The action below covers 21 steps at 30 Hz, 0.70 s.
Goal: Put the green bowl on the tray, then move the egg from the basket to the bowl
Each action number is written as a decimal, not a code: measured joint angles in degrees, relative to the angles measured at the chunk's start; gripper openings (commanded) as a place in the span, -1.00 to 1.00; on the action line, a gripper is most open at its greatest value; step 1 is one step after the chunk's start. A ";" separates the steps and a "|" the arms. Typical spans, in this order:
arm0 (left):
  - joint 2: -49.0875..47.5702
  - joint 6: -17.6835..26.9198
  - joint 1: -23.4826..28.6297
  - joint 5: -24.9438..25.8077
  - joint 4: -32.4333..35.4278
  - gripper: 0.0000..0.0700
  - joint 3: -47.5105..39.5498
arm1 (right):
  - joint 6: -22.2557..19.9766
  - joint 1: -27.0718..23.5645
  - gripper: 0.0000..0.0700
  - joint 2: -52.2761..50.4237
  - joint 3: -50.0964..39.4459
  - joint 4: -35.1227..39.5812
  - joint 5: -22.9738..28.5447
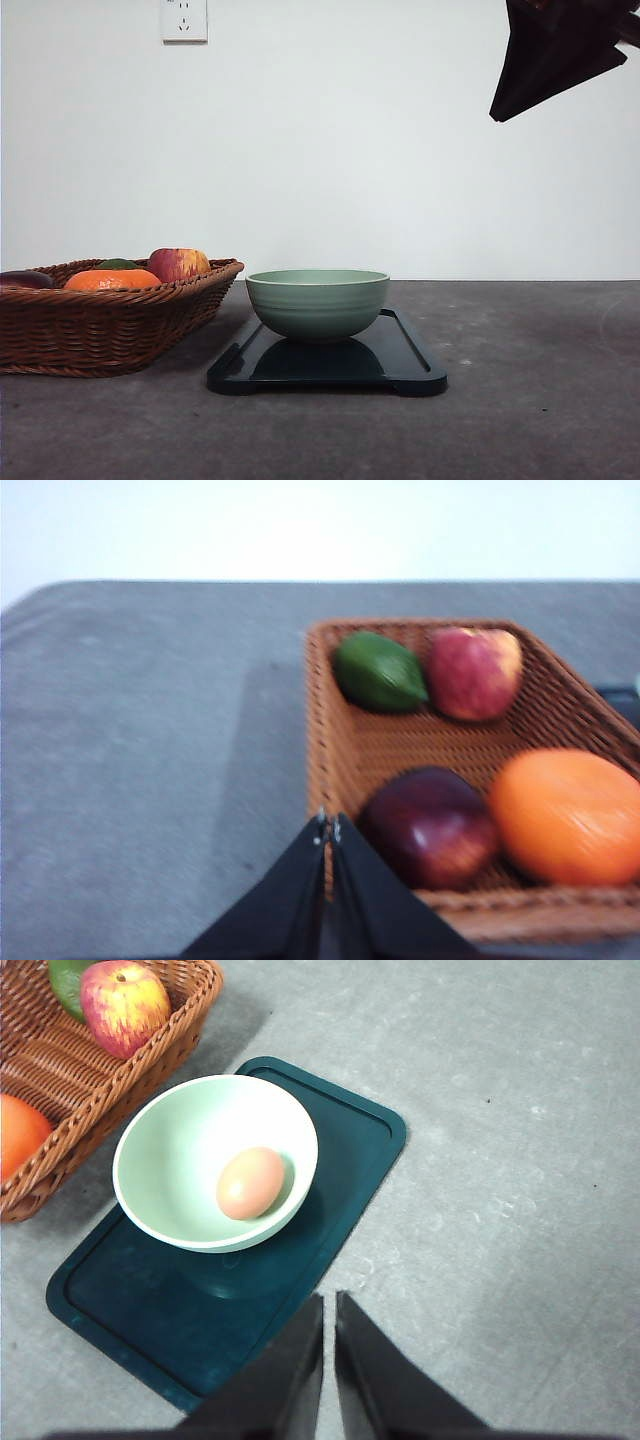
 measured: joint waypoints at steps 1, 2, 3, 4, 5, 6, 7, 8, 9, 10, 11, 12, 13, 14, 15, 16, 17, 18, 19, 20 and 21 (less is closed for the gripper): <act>-0.03 0.00 0.48 -0.02 0.85 -1.00 -0.62 | 0.00 0.00 -0.97 0.00 0.00 0.02 0.00; 0.05 -0.08 0.85 -0.04 1.44 -1.00 -0.60 | 0.00 0.00 -0.97 0.00 0.00 0.02 0.00; 0.06 -0.11 1.09 -0.04 2.18 -1.00 -0.59 | 0.00 0.00 -0.97 0.00 0.00 0.00 0.00; -0.01 -0.13 1.14 -0.04 2.31 -1.00 -0.59 | 0.00 0.00 -0.97 0.00 0.00 0.02 0.00; -0.11 -0.13 1.14 -0.04 2.29 -1.00 -0.59 | 0.00 0.00 -0.97 0.00 0.00 0.04 0.00; -0.10 -0.13 1.14 -0.04 2.23 -1.00 -0.59 | 0.00 0.00 -0.97 0.00 0.00 0.04 0.00; -0.10 -0.13 1.14 -0.04 2.16 -1.00 -0.59 | 0.00 0.00 -0.97 0.00 0.00 0.04 0.00; -0.10 -0.13 1.14 -0.04 2.18 -1.00 -0.59 | 0.00 0.00 -0.97 0.00 0.00 0.04 0.00; -0.10 -0.15 1.14 -0.04 2.18 -1.00 -0.59 | 0.00 0.00 -0.97 0.00 0.00 0.06 0.00; -0.10 -0.20 1.14 -0.04 2.23 -1.00 -0.59 | 0.00 0.00 -0.97 0.00 0.00 0.04 0.00; -0.10 -0.38 1.14 -0.04 2.31 -1.00 -0.59 | 0.00 0.00 -0.97 0.00 0.00 0.04 0.00; -0.10 -0.48 1.14 -0.04 2.42 -1.00 -0.59 | 0.00 0.00 -0.97 0.00 0.00 0.04 0.00; -0.10 -0.63 1.14 -0.04 2.62 -1.00 -0.59 | 0.00 0.00 -0.97 0.00 0.00 0.04 0.00; -0.10 -0.71 1.14 -0.04 2.70 -1.00 -0.59 | 0.00 0.00 -0.97 0.00 0.00 0.04 0.00; -0.10 -0.79 1.14 -0.04 2.71 -1.00 -0.59 | 0.00 0.00 -0.97 0.00 0.00 0.04 0.00; -0.10 -0.81 1.14 -0.04 2.71 -1.00 -0.59 | 0.00 0.00 -0.97 0.00 0.00 0.04 0.00; -0.10 -0.81 1.14 -0.04 2.71 -1.00 -0.59 | 0.00 0.00 -0.97 0.00 0.00 0.04 0.00; -0.10 -0.83 1.14 -0.04 2.71 -1.00 -0.59 | 0.00 0.00 -0.97 0.00 0.00 0.04 0.00; -0.10 -0.83 1.14 -0.04 2.71 -1.00 -0.59 | 0.00 0.00 -0.97 0.00 0.00 0.04 0.00; -0.10 -0.83 1.14 -0.04 2.71 -1.00 -0.59 | 0.00 0.00 -0.97 0.00 0.00 0.04 0.00; -0.10 -0.83 1.14 -0.04 2.71 -1.00 -0.59 | 0.00 0.00 -0.97 0.00 0.00 0.04 0.00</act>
